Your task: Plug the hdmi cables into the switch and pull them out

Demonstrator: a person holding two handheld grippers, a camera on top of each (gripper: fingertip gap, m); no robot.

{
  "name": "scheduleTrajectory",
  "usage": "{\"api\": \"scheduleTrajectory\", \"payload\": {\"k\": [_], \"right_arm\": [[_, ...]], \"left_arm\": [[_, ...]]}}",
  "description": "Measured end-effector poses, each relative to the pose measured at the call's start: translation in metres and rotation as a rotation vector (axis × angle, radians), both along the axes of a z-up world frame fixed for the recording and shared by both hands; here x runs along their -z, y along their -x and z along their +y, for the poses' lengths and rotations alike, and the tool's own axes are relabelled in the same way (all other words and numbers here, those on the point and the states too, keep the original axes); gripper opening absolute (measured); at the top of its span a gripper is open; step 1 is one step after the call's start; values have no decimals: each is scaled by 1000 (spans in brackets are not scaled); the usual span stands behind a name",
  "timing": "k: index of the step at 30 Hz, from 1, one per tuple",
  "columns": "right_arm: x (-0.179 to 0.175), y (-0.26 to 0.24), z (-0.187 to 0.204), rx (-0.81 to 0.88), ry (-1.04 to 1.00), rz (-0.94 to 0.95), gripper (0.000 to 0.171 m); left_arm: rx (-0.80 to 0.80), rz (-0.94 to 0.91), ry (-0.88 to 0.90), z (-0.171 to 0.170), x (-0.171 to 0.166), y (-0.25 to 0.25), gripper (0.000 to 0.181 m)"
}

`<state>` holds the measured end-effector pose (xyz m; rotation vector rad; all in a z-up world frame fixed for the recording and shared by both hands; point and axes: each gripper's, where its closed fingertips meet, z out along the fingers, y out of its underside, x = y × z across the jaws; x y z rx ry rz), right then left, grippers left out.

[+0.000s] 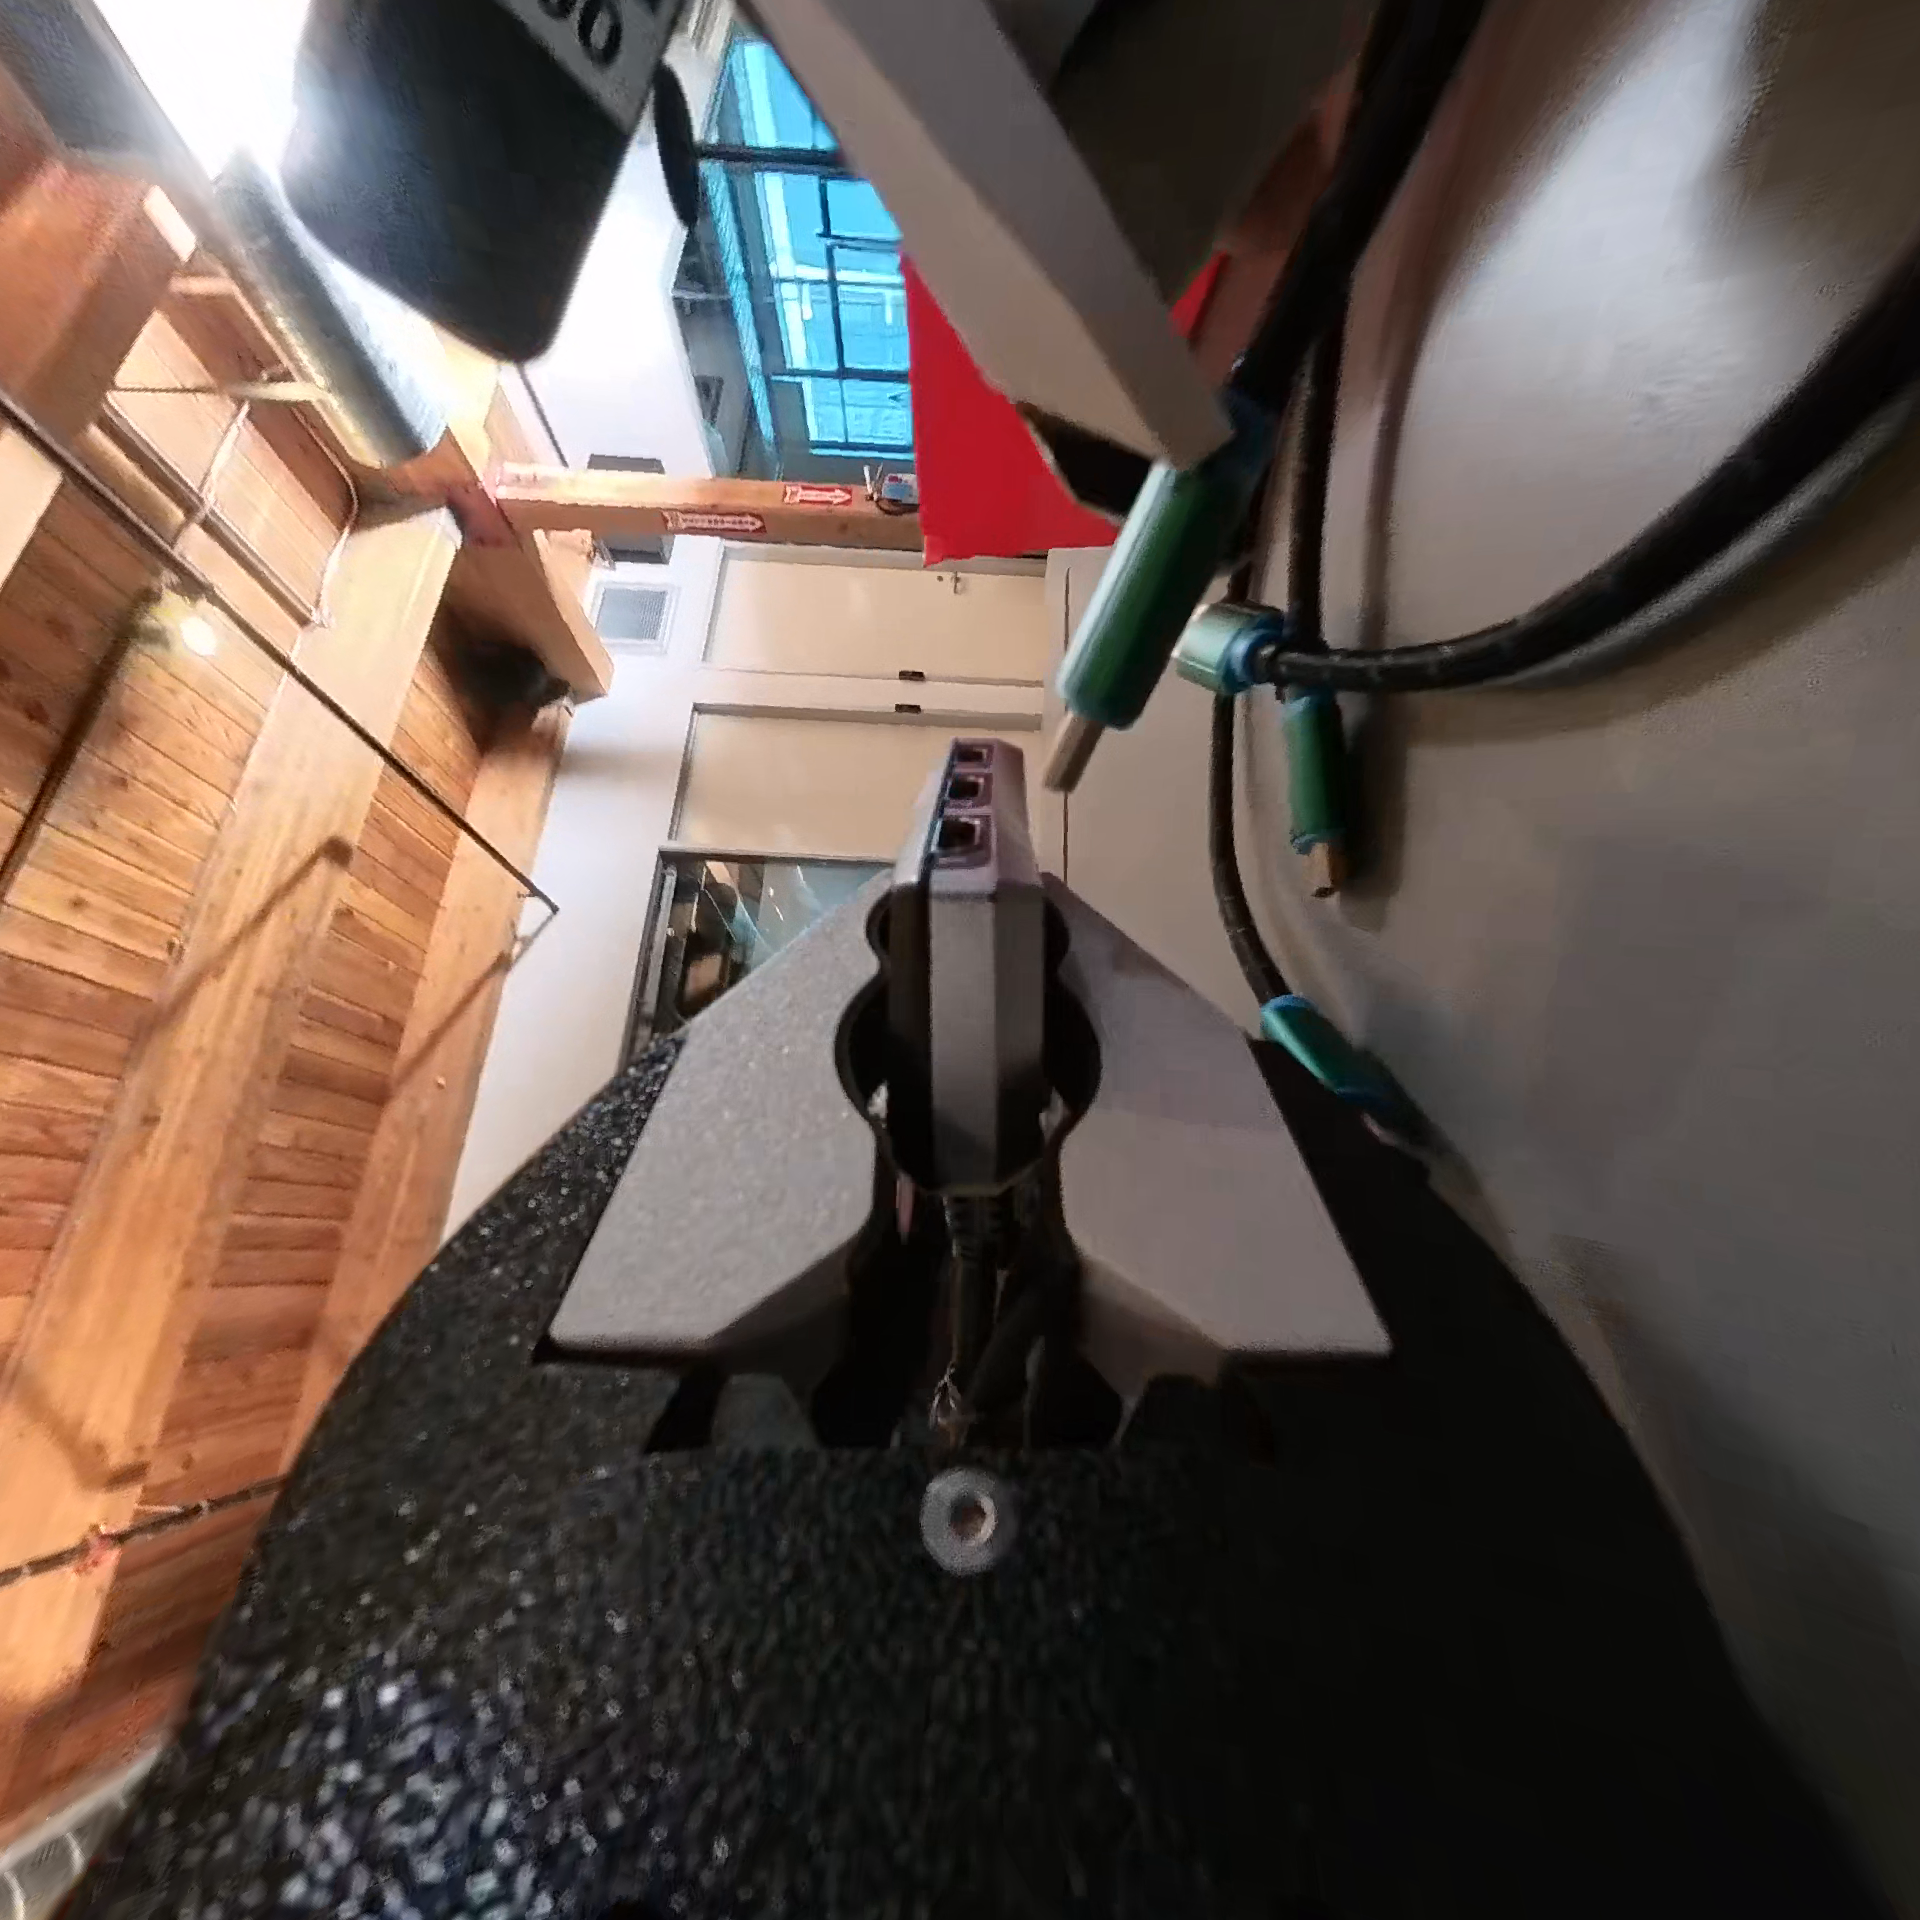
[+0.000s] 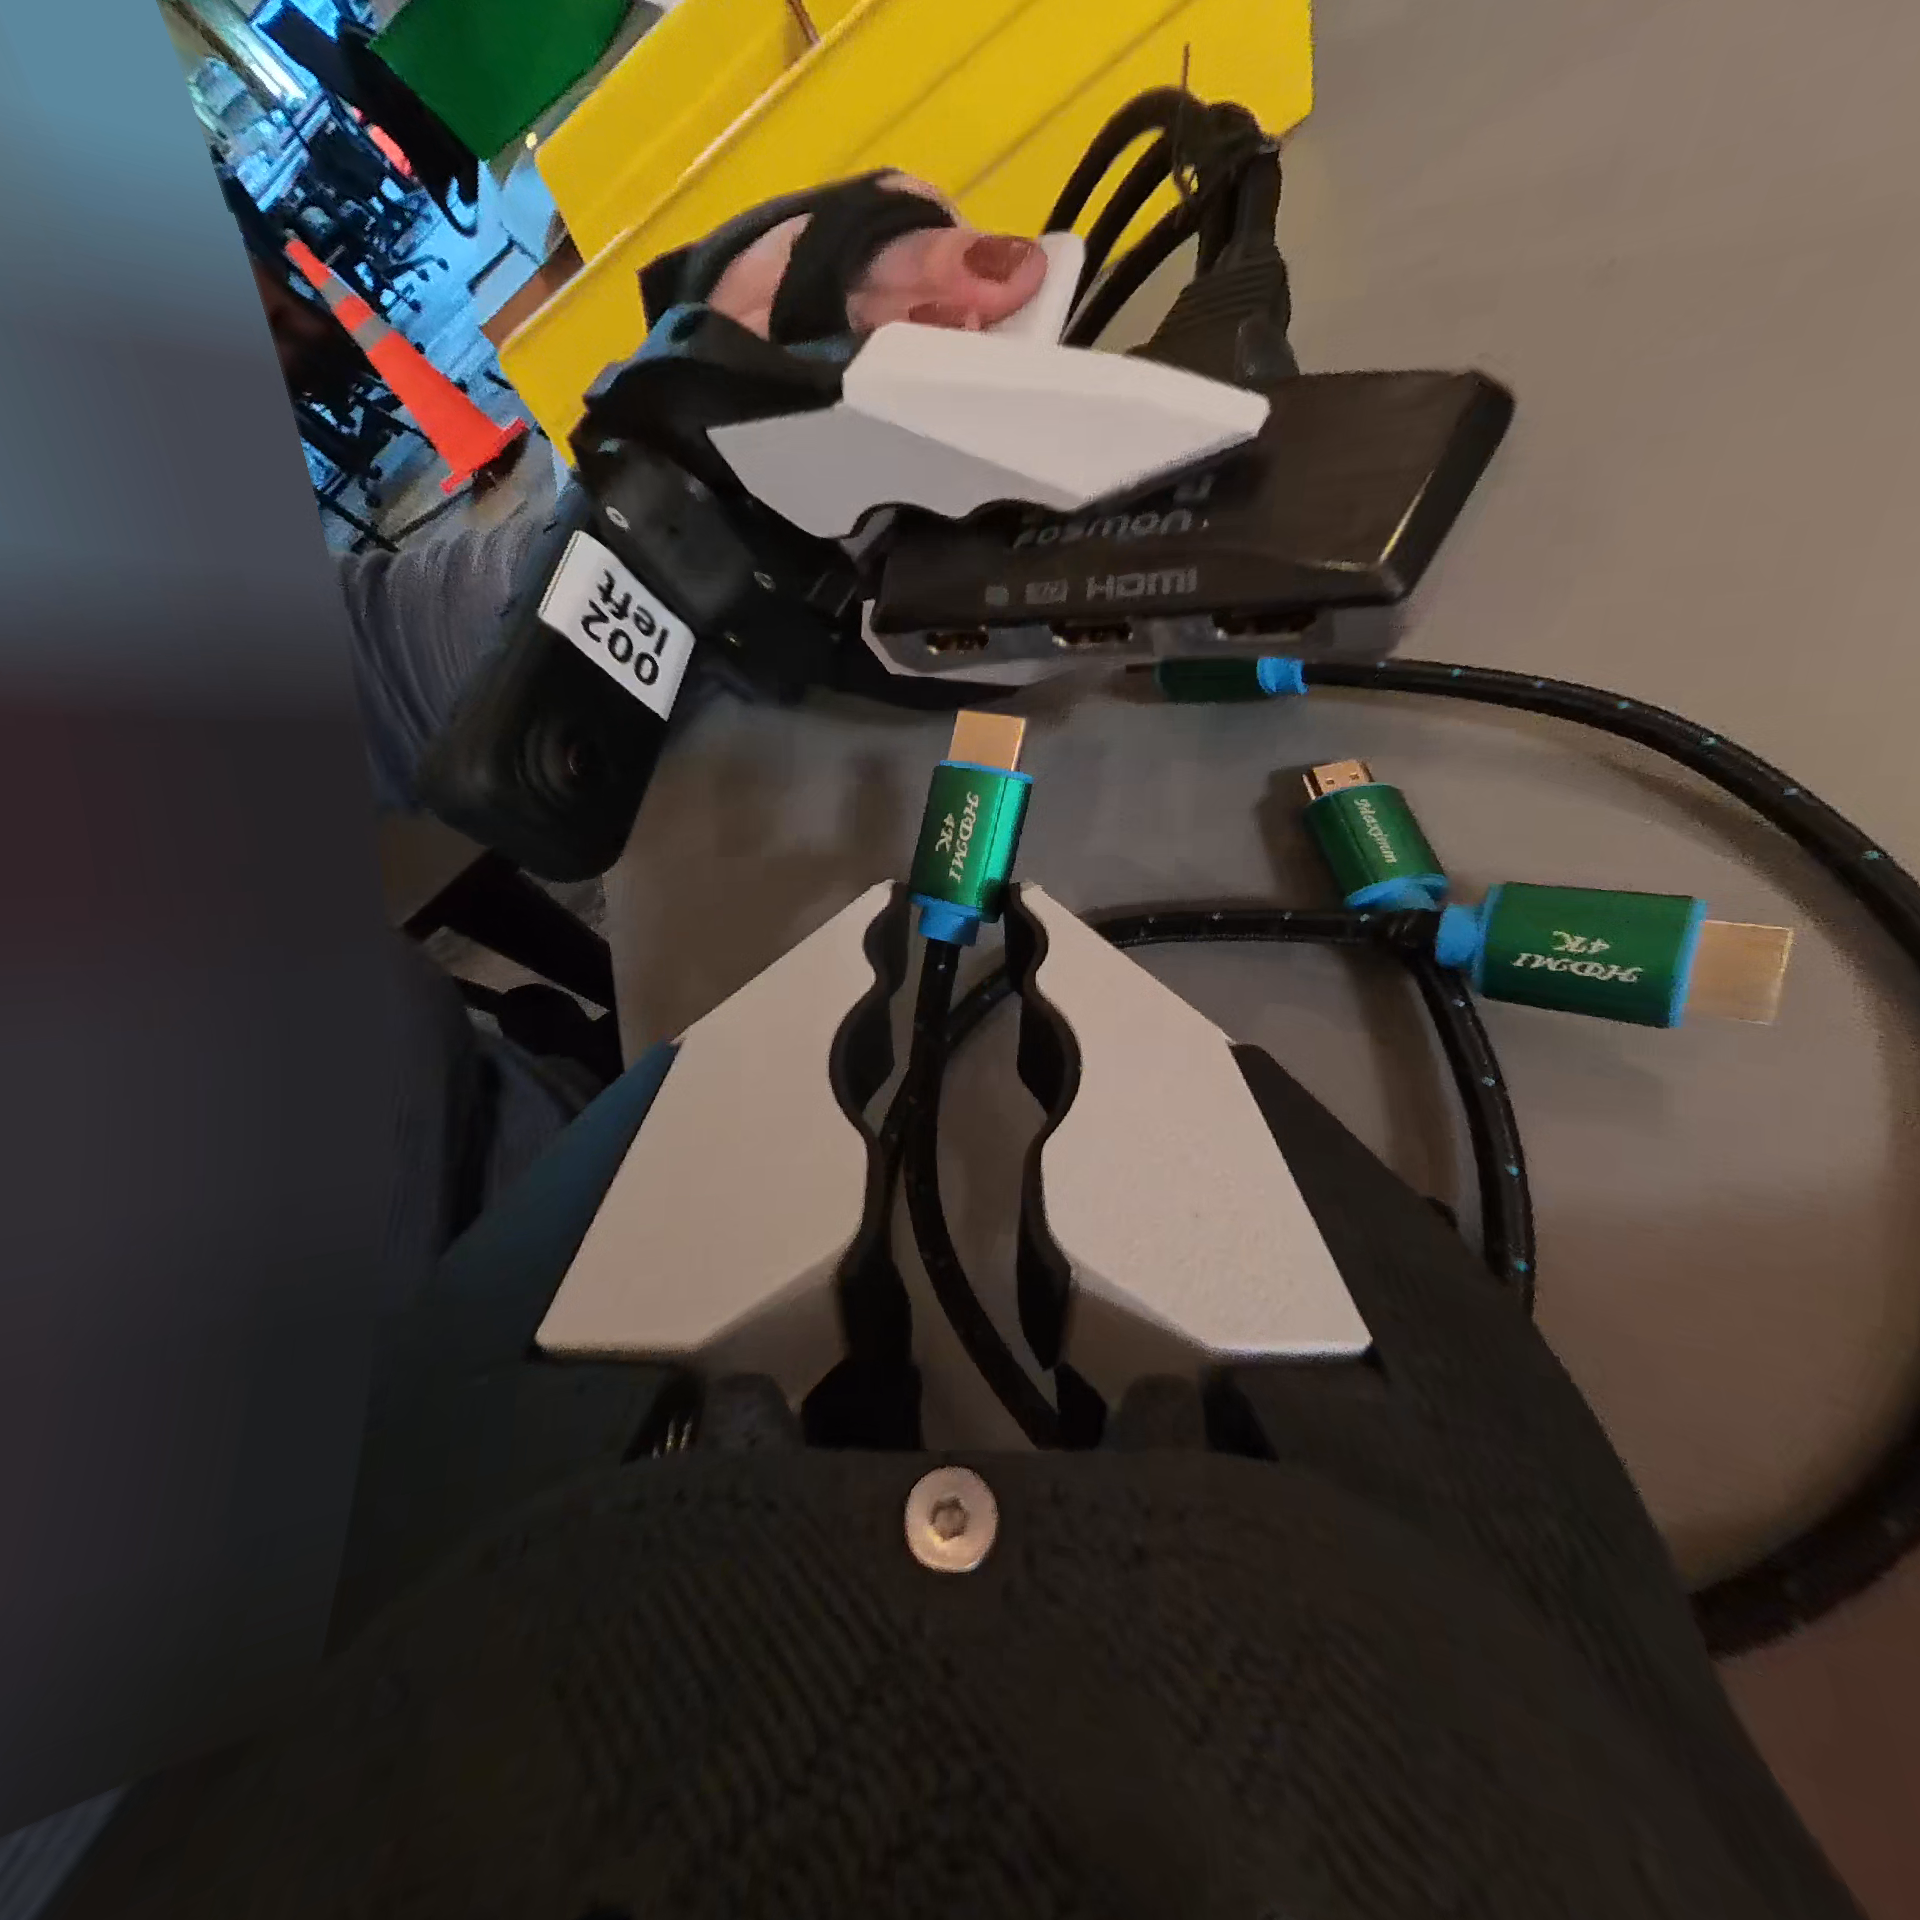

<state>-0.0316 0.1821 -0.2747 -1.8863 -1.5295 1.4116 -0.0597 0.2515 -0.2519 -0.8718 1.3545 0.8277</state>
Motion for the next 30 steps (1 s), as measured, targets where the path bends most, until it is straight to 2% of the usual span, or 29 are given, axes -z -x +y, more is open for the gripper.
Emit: {"api": "scheduleTrajectory", "payload": {"k": [7, 14, 30], "right_arm": [[3, -1, -4, -22, 1, 2, 17], [7, -3, -2, -7, -12, -24, 17], [11, -8, -6, -35, 32, -60, 17]], "left_arm": [[-2, 141, 26, 0, 25, -9, 19], [-21, 87, 24, 2, 19, -5, 19], [16, 198, -29, -5, 24, -15, 19]]}}
